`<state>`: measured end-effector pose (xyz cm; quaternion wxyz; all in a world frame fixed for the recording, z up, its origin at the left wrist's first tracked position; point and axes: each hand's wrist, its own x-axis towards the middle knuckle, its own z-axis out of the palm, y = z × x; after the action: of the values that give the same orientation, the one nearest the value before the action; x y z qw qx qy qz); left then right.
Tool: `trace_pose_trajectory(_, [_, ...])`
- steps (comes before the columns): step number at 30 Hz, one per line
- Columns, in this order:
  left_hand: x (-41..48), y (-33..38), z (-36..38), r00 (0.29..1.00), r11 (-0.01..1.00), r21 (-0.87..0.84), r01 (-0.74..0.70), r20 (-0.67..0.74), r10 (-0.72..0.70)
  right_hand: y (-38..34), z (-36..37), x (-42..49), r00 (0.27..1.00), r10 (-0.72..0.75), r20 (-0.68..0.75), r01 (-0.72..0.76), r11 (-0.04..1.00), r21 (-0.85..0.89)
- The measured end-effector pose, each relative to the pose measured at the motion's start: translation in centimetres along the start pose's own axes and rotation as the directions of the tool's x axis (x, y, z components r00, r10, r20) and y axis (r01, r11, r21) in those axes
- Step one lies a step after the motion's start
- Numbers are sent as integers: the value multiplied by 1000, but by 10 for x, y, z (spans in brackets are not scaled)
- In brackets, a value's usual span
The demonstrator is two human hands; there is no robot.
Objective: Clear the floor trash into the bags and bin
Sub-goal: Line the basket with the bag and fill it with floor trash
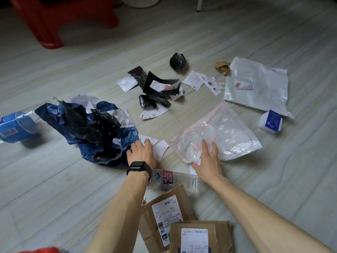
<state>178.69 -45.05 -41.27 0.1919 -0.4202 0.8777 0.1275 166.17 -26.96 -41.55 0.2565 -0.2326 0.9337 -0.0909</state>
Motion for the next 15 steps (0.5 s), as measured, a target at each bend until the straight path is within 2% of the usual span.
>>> trace_pose_trajectory(3, [-1, 1, 0, 1000, 1000, 0, -7, 27, 7, -1, 0, 2, 998, 32, 50, -33, 999, 22])
trace_pose_trajectory(6, [-1, -2, 0, 996, 999, 5, -39, 79, 39, 0, 4, 1, 999, 13, 31, -12, 1000, -20])
trace_pose_trajectory(9, [-7, -4, -3, 990, 989, 43, -142, 14, 142, 1, 9, -1, 1000, 7, 5, -7, 1000, -4])
trace_pose_trajectory(13, [-18, -12, -33, 982, 968, -212, -132, -161, 99, -4, 1, 3, 1000, -13, -3, 13, 999, -42])
trace_pose_trajectory(15, [-25, -17, -55, 973, 937, -328, -120, -226, 45, -13, -11, 3, 996, -24, -88, 28, 999, 43])
